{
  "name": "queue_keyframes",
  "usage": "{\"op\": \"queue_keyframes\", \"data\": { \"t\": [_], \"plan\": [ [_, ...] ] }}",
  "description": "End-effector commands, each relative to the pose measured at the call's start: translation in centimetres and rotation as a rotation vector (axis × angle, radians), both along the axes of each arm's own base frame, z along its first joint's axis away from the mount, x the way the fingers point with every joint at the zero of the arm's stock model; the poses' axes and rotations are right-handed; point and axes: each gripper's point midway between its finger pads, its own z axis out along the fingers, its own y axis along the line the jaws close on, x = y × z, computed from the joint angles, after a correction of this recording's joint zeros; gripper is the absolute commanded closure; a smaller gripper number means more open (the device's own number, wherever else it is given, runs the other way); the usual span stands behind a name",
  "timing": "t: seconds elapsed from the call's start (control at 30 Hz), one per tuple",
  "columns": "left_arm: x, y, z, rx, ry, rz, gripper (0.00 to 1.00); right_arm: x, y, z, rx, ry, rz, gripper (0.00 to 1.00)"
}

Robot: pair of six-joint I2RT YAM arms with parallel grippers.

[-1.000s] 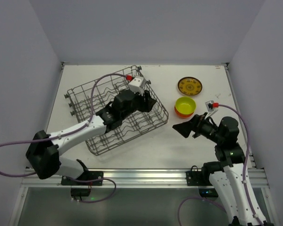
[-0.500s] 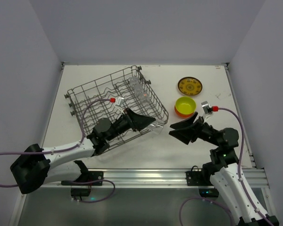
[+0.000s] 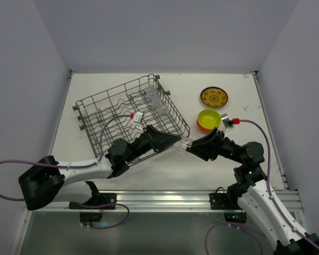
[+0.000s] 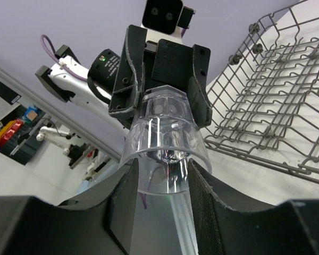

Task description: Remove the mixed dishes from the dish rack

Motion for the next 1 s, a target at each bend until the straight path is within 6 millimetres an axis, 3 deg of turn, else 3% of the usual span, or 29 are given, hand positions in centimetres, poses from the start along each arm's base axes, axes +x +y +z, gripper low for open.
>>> {"op": "queue_keyframes", "data": {
  "t": [0.0,0.17,0.3,0.4,0.57,0.8,0.97],
  "plan": [
    [0.1,-0.1,2.9,-0.093,-0.036,0.017,1.0,-0.6,0.0,3.0,0.052,-0.112,0.008,0.56],
    [0.8,0.2,2.4,-0.097,-0.012,0.06,1.0,-1.3,0.1,2.9,0.065,-0.123,0.035,0.56],
    [0.8,0.4,2.9,-0.11,-0.024,0.066,1.0,0.2,-0.8,2.2,0.05,-0.096,-0.1,0.56],
    [0.8,0.7,3.1,-0.116,-0.029,0.078,1.0,-0.1,-1.4,2.7,0.068,-0.124,-0.143,0.57],
    [1.0,0.9,3.0,-0.118,-0.021,0.1,1.0,-1.0,-1.2,3.0,0.067,-0.146,-0.093,0.57],
    [0.5,-0.5,3.4,-0.115,-0.031,0.064,1.0,-1.0,-0.5,2.8,0.066,-0.116,-0.039,0.59],
    [0.6,-1.2,2.9,-0.102,-0.019,0.056,1.0,-1.2,-0.2,3.3,0.068,-0.127,-0.014,0.68]
  ]
}}
